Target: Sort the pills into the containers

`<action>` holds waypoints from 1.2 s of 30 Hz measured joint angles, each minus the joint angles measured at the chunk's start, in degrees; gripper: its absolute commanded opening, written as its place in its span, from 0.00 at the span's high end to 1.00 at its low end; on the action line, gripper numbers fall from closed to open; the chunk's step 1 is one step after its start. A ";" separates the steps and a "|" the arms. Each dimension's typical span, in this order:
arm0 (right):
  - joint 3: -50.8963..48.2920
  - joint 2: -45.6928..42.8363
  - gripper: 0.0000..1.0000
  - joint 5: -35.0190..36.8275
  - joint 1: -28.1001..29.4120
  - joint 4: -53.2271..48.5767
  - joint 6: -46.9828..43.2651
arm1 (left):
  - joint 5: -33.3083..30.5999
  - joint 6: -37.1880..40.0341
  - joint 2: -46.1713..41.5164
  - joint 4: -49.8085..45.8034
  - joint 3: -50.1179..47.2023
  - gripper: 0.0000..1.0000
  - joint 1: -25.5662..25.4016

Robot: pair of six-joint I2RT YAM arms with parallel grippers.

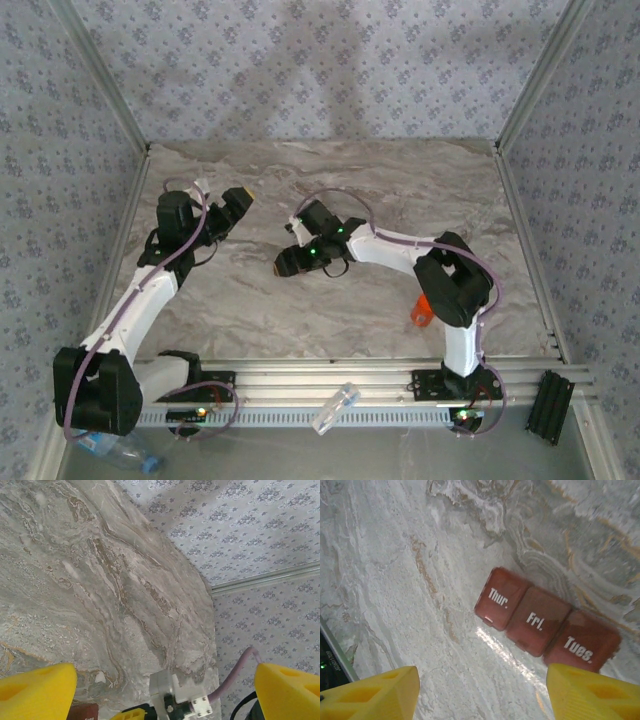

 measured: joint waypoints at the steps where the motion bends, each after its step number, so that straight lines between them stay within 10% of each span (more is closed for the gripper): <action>1: 0.68 0.13 0.30 0.26 -0.28 -0.33 -0.33 | 0.00 0.00 0.09 0.17 0.00 0.08 0.00; 15: 13.73 13.35 0.34 1.64 -3.48 -4.31 -2.25 | 0.00 0.02 0.20 0.42 0.00 0.08 0.00; 36: -0.55 4.68 0.33 -0.50 2.38 -0.22 -1.46 | 0.00 0.00 0.15 0.72 -0.66 0.08 0.00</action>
